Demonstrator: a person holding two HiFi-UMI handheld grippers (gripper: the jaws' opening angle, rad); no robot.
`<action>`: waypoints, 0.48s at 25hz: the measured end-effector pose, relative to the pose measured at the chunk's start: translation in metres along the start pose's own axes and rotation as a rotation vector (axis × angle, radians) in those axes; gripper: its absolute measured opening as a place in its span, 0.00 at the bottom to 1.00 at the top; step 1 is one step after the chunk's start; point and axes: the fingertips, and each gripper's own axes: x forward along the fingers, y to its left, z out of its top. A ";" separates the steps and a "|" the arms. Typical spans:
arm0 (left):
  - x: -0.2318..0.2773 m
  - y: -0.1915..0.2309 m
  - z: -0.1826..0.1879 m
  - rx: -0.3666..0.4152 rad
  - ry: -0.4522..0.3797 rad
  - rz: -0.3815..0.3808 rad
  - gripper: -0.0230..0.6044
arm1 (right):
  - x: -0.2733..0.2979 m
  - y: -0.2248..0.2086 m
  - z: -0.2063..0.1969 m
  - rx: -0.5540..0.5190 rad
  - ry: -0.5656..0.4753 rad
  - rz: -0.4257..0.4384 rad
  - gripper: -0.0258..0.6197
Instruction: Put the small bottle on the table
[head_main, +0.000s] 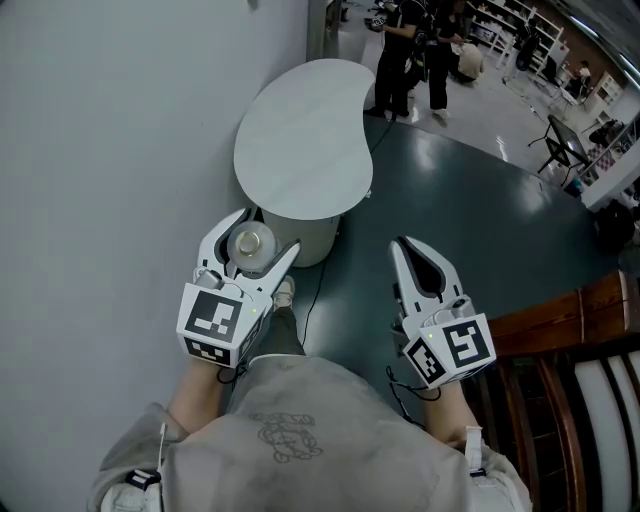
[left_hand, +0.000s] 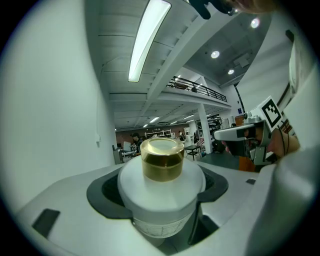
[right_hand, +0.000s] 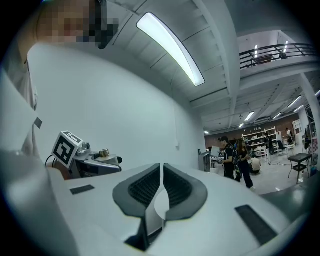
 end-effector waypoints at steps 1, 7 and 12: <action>0.002 0.000 -0.001 -0.002 -0.003 0.001 0.58 | 0.002 0.000 -0.002 -0.002 0.003 0.005 0.10; 0.018 0.012 -0.007 -0.007 -0.004 -0.004 0.58 | 0.022 -0.004 -0.004 -0.015 0.004 0.016 0.10; 0.035 0.029 -0.010 -0.015 -0.009 -0.005 0.58 | 0.043 -0.012 -0.007 -0.018 0.009 0.013 0.10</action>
